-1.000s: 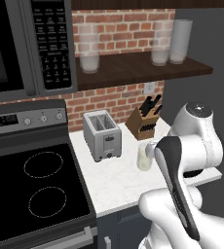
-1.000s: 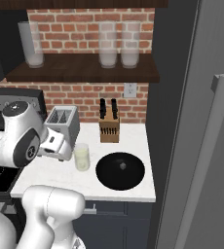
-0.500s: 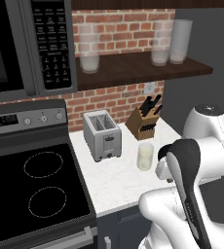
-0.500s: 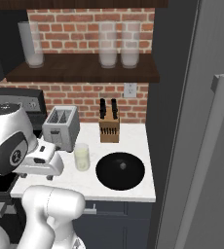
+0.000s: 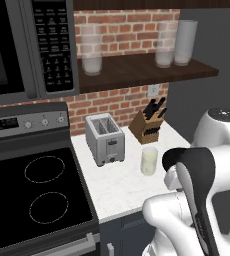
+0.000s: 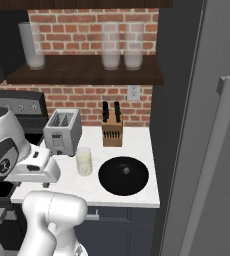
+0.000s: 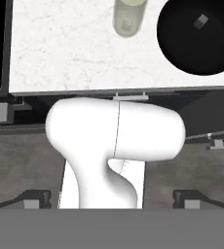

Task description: Grab a lemon wedge from the fridge and one ice cube from the ice bowl, and put them in the glass of lemonade.

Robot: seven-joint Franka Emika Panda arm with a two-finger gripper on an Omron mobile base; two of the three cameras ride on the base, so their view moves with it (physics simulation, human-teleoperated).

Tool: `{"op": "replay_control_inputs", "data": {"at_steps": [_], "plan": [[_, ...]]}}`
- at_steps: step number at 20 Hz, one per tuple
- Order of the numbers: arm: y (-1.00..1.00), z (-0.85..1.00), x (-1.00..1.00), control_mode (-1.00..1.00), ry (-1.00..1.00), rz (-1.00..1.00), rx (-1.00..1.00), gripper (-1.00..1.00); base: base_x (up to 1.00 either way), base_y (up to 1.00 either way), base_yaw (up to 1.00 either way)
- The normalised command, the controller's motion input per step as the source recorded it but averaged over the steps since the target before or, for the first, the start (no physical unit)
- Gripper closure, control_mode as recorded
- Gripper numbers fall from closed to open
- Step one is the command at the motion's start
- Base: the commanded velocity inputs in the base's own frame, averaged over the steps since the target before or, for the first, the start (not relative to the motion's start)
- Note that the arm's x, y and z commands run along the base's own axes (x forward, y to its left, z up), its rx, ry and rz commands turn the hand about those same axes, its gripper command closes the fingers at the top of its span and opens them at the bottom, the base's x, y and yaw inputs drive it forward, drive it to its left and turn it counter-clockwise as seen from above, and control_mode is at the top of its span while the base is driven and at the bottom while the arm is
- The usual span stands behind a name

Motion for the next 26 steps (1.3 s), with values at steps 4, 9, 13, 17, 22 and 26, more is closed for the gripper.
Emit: {"op": "replay_control_inputs", "data": {"at_steps": [4,9,13,17,22,26], "plan": [[0.00,0.00,0.00,-1.00,-0.11,0.00,0.00,-1.00,0.00,0.00,0.00],[-0.06,0.00,0.00,-1.00,-0.04,0.02,0.00,-1.00,0.00,0.00,0.00],[-0.08,0.00,-0.06,-1.00,-0.05,0.02,0.00,-1.00,0.00,0.00,0.00],[-0.07,0.00,-0.32,-1.00,-0.02,0.03,0.00,-1.00,0.00,0.00,0.00],[0.00,0.00,0.00,1.00,0.00,0.00,0.00,-1.00,-0.75,-0.11,0.03],[0.00,0.00,0.00,1.00,0.00,0.00,0.00,-1.00,-0.94,-0.13,0.05]]}}
